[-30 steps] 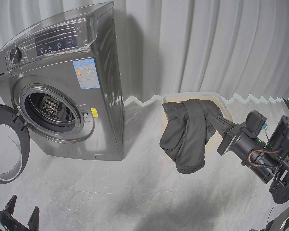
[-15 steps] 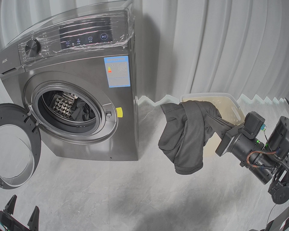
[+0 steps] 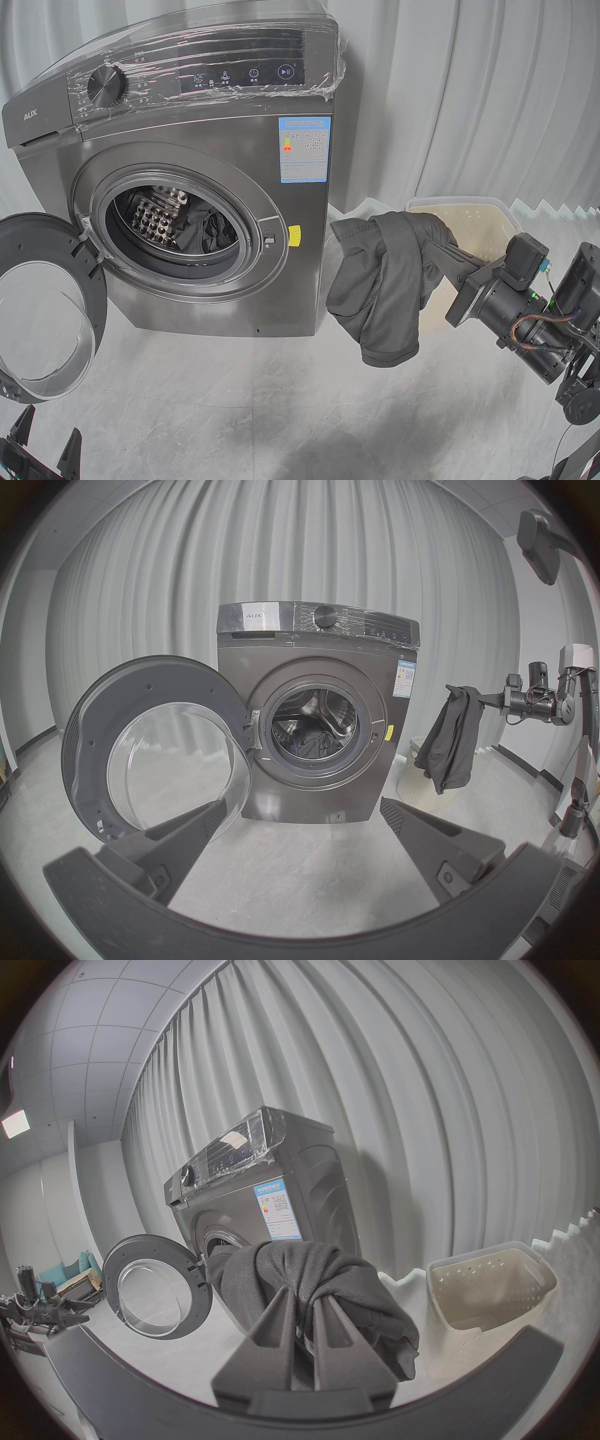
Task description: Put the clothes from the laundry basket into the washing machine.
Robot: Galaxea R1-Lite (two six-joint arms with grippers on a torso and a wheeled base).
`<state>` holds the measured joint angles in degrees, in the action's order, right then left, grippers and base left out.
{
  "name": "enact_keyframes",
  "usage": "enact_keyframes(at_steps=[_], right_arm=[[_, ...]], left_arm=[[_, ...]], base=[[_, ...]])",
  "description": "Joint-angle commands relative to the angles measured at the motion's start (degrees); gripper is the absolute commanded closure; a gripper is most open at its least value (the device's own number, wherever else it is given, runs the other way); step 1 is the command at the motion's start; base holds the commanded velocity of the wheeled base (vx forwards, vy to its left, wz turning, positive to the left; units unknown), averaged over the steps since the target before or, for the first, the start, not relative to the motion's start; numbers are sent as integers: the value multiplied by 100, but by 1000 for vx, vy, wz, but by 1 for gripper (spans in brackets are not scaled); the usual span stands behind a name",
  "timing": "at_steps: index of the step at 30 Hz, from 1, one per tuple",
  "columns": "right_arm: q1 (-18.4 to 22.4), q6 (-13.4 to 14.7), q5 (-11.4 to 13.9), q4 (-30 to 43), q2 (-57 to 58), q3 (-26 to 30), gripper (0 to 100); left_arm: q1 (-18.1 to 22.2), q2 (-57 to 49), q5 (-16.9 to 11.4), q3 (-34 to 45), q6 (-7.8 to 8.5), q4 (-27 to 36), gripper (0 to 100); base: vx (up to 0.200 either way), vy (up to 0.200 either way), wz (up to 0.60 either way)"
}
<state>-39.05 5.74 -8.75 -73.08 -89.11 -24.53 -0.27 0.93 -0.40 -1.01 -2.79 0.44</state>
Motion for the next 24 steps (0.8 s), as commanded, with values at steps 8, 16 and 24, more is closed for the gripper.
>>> enact_keyframes(at_steps=[8, 16, 24], right_arm=[[2, -3, -4, -13, -10, 1, 100], [2, 6, -4, -13, -18, 9, 100], [2, 6, -4, -22, -89, 9, 100]], left_arm=[[0, -93, 5, 84, -2, 0, 0], [0, -93, -4, 84, -2, 0, 0], [0, -93, -4, 84, -2, 0, 0]], base=[[-200, 0, 0], [-75, 0, 0], [0, 100, 0]])
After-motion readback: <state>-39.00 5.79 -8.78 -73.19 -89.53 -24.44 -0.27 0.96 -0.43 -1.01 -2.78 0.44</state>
